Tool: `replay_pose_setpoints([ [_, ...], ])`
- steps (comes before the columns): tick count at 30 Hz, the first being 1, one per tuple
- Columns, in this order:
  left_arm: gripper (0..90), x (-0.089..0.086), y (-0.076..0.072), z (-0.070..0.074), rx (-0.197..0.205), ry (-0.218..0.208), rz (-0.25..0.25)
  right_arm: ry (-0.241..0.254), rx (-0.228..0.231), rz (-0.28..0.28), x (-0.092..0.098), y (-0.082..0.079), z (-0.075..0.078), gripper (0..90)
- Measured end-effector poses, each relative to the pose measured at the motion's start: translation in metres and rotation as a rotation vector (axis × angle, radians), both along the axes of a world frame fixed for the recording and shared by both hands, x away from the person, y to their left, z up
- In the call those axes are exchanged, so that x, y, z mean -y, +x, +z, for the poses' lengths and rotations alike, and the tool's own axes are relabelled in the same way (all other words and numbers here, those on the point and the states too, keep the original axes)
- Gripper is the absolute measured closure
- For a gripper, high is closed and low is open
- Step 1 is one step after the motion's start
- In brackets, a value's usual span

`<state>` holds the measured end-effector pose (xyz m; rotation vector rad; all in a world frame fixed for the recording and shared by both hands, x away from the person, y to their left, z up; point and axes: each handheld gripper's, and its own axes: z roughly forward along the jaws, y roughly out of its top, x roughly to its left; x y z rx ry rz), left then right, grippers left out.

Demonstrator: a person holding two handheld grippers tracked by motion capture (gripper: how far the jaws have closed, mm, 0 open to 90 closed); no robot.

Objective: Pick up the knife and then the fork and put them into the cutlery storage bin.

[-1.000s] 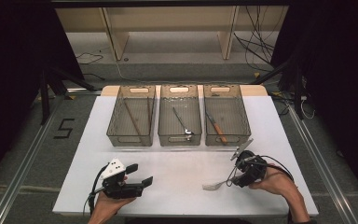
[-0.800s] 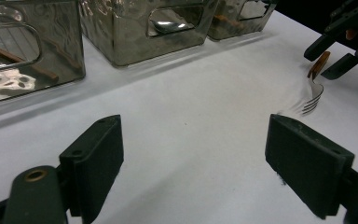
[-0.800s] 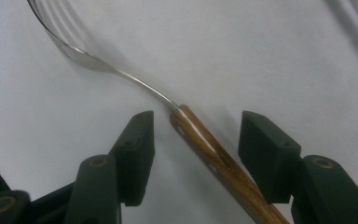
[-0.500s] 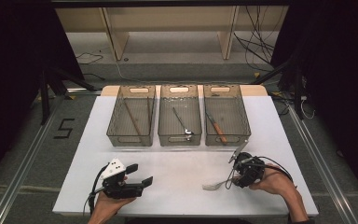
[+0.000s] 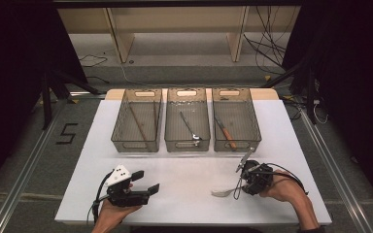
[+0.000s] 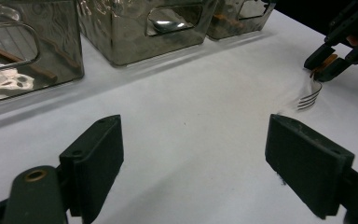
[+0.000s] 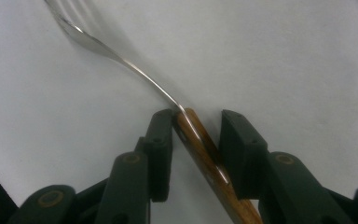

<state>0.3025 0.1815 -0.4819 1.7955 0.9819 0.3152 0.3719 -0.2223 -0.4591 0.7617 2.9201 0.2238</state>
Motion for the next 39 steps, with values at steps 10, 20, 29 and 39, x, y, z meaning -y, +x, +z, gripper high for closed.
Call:
replay_pose_setpoints([
  [10,18.9,0.0,0.0,0.0,-0.003,0.001,-0.001,-0.034,-0.002,0.039,-0.005,-0.003,0.001,70.9],
  [20,18.9,0.001,0.0,0.0,-0.008,0.0,0.0,-0.051,-0.024,0.099,-0.002,-0.004,0.001,72.3],
  [29,18.9,0.0,0.0,0.0,-0.008,-0.001,0.0,-0.061,-0.015,0.141,-0.003,-0.008,0.002,76.5],
  [39,18.9,0.0,0.0,0.0,-0.01,-0.001,0.0,-0.05,-0.008,0.163,-0.005,-0.012,0.004,81.3],
])
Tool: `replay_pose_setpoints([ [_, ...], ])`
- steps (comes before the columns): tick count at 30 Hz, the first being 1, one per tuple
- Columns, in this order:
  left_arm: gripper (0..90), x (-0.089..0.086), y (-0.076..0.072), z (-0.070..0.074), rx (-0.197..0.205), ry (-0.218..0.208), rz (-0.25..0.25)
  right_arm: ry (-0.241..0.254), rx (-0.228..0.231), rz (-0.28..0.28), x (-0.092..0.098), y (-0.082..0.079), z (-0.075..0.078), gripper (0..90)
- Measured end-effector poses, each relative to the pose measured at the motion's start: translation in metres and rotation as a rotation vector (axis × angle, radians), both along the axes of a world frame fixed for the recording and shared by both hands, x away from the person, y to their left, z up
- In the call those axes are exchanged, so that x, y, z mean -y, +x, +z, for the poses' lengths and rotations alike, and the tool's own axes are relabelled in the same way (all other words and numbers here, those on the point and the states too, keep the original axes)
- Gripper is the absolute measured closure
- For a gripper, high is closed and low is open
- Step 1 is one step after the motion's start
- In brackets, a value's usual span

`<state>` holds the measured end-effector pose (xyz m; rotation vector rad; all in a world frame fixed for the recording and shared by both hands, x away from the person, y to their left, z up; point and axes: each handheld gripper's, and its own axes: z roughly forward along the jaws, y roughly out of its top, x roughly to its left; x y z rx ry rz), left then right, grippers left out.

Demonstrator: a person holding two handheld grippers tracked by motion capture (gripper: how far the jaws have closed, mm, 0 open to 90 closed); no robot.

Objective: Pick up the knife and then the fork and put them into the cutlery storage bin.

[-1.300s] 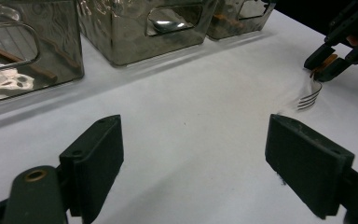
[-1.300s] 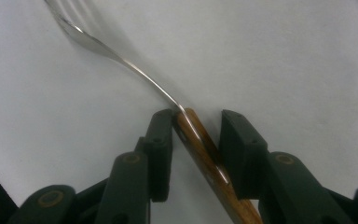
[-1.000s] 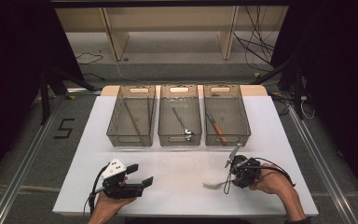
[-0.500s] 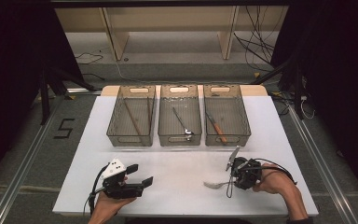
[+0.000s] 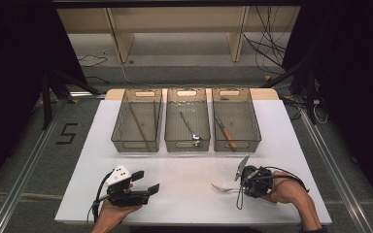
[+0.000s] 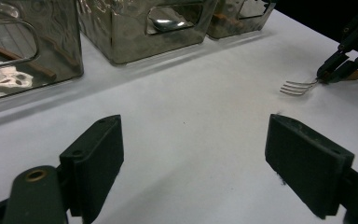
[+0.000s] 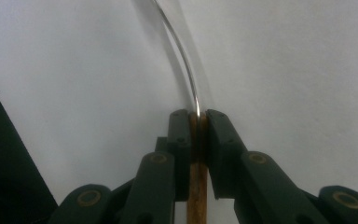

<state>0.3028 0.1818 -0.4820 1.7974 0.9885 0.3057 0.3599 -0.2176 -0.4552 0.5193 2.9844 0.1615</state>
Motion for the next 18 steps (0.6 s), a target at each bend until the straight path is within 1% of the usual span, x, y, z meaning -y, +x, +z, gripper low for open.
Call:
replay_pose_setpoints([
  [1,19.0,0.0,0.0,0.0,0.0,-0.001,0.0,0.009,0.011,-0.017,-0.001,-0.001,0.001,81.3],
  [4,18.9,0.0,0.0,0.0,0.0,-0.001,0.0,0.022,0.02,-0.03,-0.001,0.0,0.004,81.3],
  [7,19.0,0.0,0.0,0.0,0.0,-0.001,0.001,0.057,0.044,-0.041,0.0,0.001,0.009,81.3],
  [8,18.9,0.0,0.0,0.0,0.001,-0.001,0.001,0.065,0.052,-0.054,0.001,0.001,0.012,81.3],
  [11,19.0,0.0,0.0,0.0,0.001,0.001,0.003,0.111,0.08,-0.085,0.003,0.002,0.019,81.3],
  [13,18.9,-0.001,0.0,0.0,-0.001,0.0,0.004,0.148,0.088,-0.108,0.004,0.002,0.025,81.3],
  [14,18.9,-0.001,0.0,0.0,-0.002,0.001,0.005,0.174,0.099,-0.105,0.005,0.003,0.028,81.3],
  [15,19.0,-0.001,0.0,0.0,-0.002,0.0,0.005,0.193,0.097,-0.126,0.006,0.003,0.032,81.3],
  [16,18.9,-0.001,0.0,0.0,0.0,0.001,0.004,0.221,0.108,-0.143,0.007,0.004,0.036,81.3],
  [18,18.9,0.0,0.0,0.0,0.001,0.003,0.003,0.25,0.113,-0.167,0.008,0.006,0.042,81.3],
])
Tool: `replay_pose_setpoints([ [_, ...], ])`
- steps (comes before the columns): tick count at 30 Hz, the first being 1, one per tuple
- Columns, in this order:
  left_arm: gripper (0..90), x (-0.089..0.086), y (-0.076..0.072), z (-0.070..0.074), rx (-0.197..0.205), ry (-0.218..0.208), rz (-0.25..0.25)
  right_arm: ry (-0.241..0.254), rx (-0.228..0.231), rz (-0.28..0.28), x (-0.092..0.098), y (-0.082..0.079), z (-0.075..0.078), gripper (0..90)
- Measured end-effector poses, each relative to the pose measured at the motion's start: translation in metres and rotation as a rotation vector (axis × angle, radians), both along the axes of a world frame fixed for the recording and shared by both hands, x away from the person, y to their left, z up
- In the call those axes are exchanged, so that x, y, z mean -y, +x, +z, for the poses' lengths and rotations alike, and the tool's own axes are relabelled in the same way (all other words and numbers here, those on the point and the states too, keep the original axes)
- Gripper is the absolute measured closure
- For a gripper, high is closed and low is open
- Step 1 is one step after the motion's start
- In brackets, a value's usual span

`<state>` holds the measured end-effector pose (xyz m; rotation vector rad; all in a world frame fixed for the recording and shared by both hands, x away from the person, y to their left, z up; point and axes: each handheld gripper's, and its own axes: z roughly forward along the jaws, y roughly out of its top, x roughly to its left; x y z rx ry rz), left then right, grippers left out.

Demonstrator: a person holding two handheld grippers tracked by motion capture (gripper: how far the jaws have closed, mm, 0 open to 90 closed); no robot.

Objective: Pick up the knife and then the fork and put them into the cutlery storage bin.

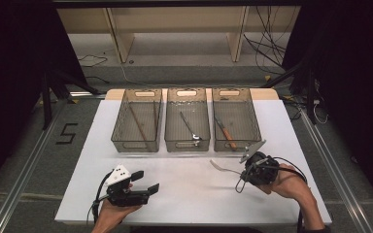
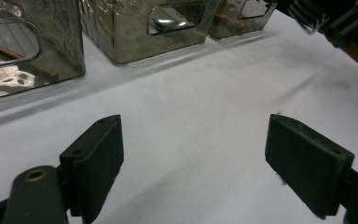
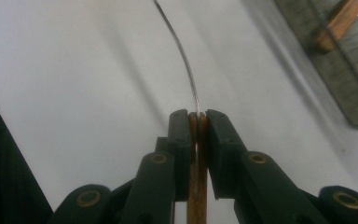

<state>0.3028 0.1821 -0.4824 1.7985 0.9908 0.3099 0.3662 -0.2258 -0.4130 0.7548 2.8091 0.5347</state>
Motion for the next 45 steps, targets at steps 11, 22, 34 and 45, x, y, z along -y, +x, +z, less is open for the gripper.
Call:
replay_pose_setpoints([
  [11,18.9,-0.001,0.0,0.0,-0.001,-0.005,0.004,0.131,0.04,-0.101,-0.005,0.028,0.036,81.3],
  [22,18.9,-0.001,0.0,0.0,0.001,-0.014,0.005,0.176,0.063,-0.173,-0.021,0.063,0.053,81.3],
  [34,18.9,-0.002,0.0,0.0,0.004,-0.014,0.004,0.198,0.086,-0.232,-0.032,0.084,0.068,81.2],
  [45,18.9,-0.002,0.0,0.0,0.009,-0.017,0.005,0.209,0.106,-0.315,-0.032,0.106,0.072,81.2],
])
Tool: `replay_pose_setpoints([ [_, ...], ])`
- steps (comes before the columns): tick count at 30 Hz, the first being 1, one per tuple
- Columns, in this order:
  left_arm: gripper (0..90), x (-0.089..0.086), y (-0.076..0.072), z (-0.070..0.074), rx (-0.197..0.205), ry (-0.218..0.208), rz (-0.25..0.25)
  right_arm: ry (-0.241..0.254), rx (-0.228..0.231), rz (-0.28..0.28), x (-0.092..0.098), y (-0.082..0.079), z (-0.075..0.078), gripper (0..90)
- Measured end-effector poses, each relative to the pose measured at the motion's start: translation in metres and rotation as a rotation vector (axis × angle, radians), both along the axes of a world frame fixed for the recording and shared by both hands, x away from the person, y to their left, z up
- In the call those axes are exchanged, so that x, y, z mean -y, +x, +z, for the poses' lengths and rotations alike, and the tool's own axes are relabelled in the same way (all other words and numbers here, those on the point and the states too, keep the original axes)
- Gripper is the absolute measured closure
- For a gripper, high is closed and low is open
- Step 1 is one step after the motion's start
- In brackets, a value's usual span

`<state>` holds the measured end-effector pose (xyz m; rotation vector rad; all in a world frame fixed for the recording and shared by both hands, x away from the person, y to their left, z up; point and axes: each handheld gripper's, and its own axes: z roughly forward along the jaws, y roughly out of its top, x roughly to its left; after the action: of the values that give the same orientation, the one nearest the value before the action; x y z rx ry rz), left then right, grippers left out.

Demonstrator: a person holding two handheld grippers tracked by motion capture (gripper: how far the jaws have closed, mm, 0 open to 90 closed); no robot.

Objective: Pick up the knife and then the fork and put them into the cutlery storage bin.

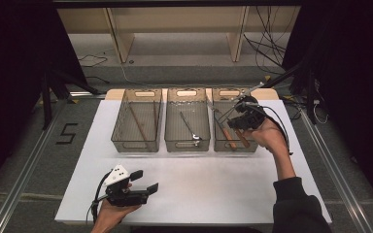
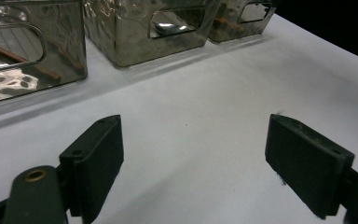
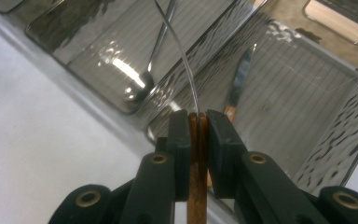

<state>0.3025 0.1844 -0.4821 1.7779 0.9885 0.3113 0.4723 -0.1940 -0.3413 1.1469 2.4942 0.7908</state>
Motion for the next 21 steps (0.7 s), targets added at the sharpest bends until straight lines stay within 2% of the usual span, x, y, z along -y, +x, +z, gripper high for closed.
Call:
replay_pose_setpoints([
  [14,18.9,0.0,-0.001,0.0,0.007,0.001,-0.002,0.019,0.01,-0.111,0.006,0.028,-0.008,81.2],
  [21,18.9,0.0,-0.001,0.0,0.007,0.0,-0.003,0.012,0.02,-0.137,0.008,0.037,-0.012,81.2],
])
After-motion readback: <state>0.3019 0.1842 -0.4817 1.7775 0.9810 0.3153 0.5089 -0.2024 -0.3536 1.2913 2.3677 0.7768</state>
